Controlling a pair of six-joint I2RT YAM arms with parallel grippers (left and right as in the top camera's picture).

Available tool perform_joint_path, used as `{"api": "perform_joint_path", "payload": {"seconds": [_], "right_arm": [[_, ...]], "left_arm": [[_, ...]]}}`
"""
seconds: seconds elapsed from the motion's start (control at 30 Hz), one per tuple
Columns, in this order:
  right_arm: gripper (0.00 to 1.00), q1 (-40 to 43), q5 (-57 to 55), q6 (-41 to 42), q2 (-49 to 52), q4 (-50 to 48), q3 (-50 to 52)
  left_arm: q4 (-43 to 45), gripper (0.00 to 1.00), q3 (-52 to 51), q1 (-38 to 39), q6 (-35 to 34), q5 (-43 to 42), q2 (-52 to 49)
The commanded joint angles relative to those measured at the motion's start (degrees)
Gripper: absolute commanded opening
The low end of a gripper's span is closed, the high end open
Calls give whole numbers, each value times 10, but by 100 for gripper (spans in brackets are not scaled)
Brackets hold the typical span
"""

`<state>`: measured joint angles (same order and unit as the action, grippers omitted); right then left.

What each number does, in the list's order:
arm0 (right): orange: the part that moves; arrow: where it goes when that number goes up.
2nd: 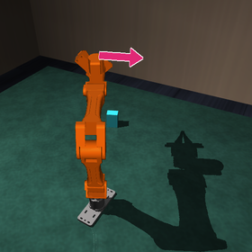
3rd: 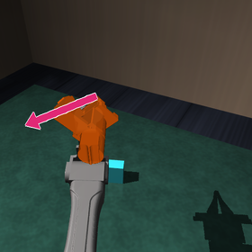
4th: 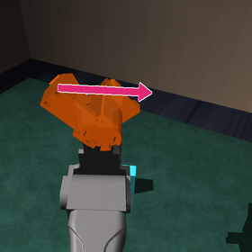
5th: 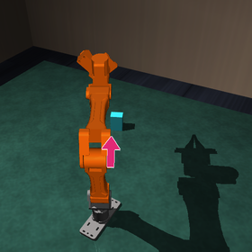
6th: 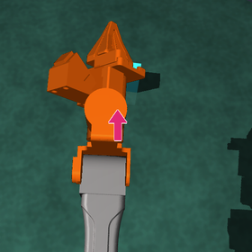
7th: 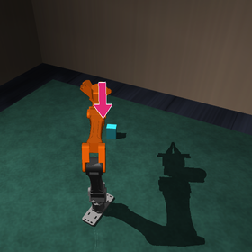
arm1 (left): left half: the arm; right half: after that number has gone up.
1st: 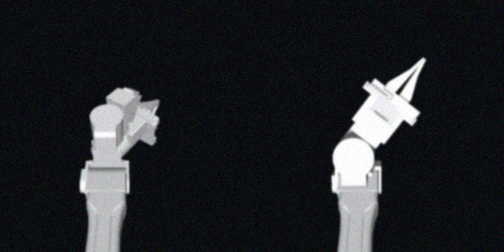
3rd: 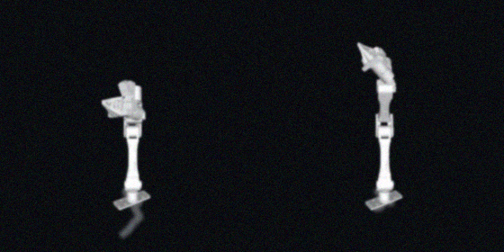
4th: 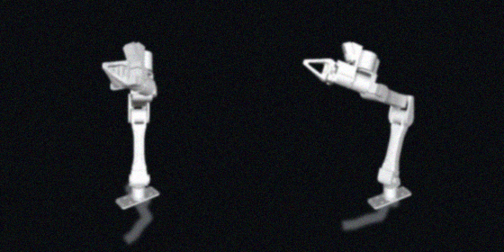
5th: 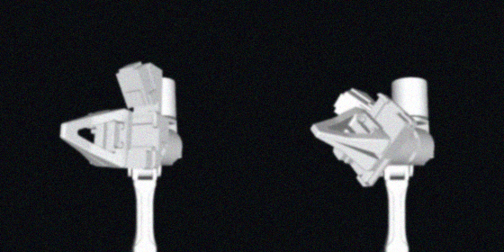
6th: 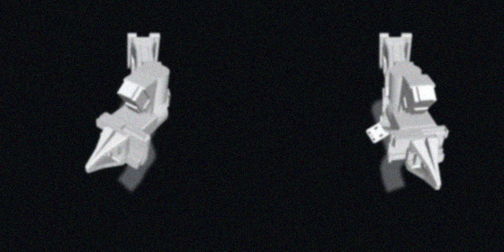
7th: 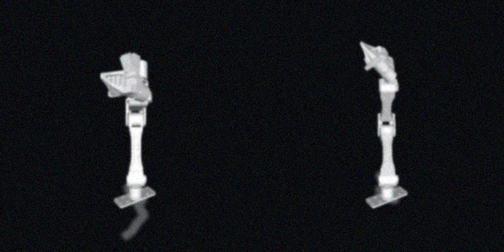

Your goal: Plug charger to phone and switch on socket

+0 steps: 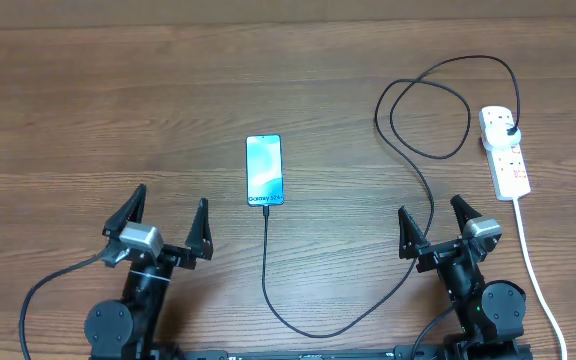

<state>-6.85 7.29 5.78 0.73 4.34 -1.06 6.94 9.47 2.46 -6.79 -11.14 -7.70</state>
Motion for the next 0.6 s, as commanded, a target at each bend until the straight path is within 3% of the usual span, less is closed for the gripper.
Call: {"api": "perform_joint_path", "payload": {"seconds": [0.0,0.4,0.57], "right_arm": [[100,-3,3,2,-6,-2,6],[100,-3,3,2,-6,-2,6],[100,-3,3,2,-6,-2,6]], "left_arm": [[5,100,-28,-6,51,33,34],[7,100,-92,-6,73,71,76],[-38,100,-92,-6,87,73,76]]}}
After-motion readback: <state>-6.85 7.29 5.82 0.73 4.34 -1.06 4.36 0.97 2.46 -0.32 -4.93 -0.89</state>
